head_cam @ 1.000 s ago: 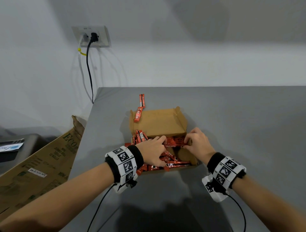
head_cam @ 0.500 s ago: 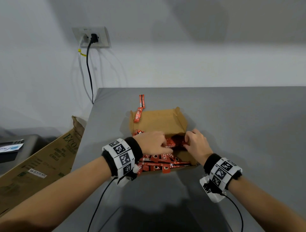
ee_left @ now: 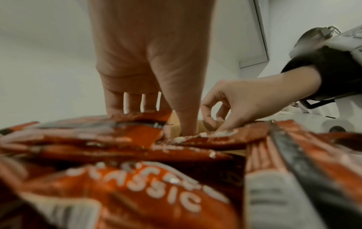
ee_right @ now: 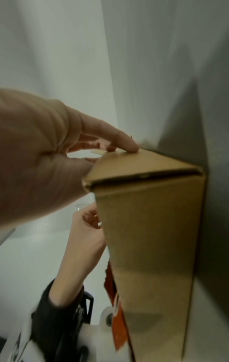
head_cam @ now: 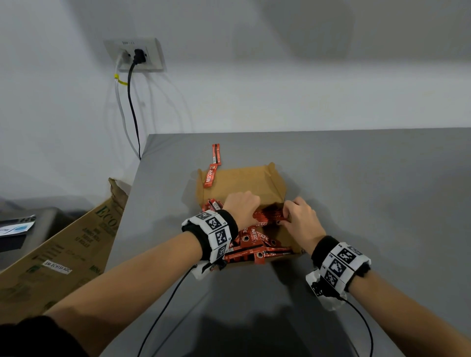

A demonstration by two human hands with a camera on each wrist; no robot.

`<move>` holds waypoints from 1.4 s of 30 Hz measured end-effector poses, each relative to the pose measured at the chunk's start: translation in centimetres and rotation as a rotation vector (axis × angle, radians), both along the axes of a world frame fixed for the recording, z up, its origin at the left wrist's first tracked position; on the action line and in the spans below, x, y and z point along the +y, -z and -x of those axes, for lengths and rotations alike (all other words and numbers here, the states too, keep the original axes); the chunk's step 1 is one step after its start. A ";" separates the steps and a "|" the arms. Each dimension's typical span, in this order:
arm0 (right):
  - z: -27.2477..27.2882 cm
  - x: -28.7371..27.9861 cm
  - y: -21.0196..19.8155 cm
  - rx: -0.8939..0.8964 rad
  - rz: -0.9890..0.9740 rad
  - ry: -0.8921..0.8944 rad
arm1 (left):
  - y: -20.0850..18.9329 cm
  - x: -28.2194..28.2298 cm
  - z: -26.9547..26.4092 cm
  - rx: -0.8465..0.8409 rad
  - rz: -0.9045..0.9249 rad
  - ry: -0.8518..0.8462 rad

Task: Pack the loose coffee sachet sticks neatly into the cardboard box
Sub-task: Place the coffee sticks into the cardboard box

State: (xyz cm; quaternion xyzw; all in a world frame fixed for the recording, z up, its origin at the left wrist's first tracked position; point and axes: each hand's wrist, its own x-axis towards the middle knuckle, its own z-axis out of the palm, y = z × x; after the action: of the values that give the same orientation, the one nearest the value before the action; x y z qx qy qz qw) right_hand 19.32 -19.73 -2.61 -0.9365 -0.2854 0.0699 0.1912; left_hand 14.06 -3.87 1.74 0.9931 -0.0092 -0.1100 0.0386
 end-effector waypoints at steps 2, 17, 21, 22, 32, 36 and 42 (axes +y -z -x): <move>0.1 0.0 0.1 -0.014 -0.003 0.002 | 0.0 0.0 0.0 0.000 0.003 -0.004; 0.4 -1.4 -1.5 0.045 0.060 -0.097 | -0.7 2.6 2.4 -0.062 0.236 0.022; 1.3 -1.5 -1.7 -0.129 0.121 -0.101 | -0.5 2.4 4.3 -0.055 0.266 0.199; 1.5 -1.3 -1.8 -0.189 0.114 -0.124 | -0.3 2.2 4.6 -0.046 0.259 0.256; 3.0 1.4 -1.2 -0.097 0.423 -0.309 | 0.7 1.8 4.9 0.089 0.202 0.332; 2.7 1.2 -1.2 -0.045 0.384 -0.287 | 0.9 2.2 4.8 0.028 0.198 0.316; 2.6 1.0 -0.8 -0.001 0.293 -0.258 | 1.9 2.2 4.4 -0.019 0.206 0.247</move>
State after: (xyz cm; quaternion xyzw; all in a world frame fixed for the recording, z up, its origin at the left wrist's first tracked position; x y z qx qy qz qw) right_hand 16.72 -18.69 -1.81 -0.9100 -0.3900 0.1343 0.0419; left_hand 9.65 -1.71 -0.13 0.9763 -0.1426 -0.1030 0.1263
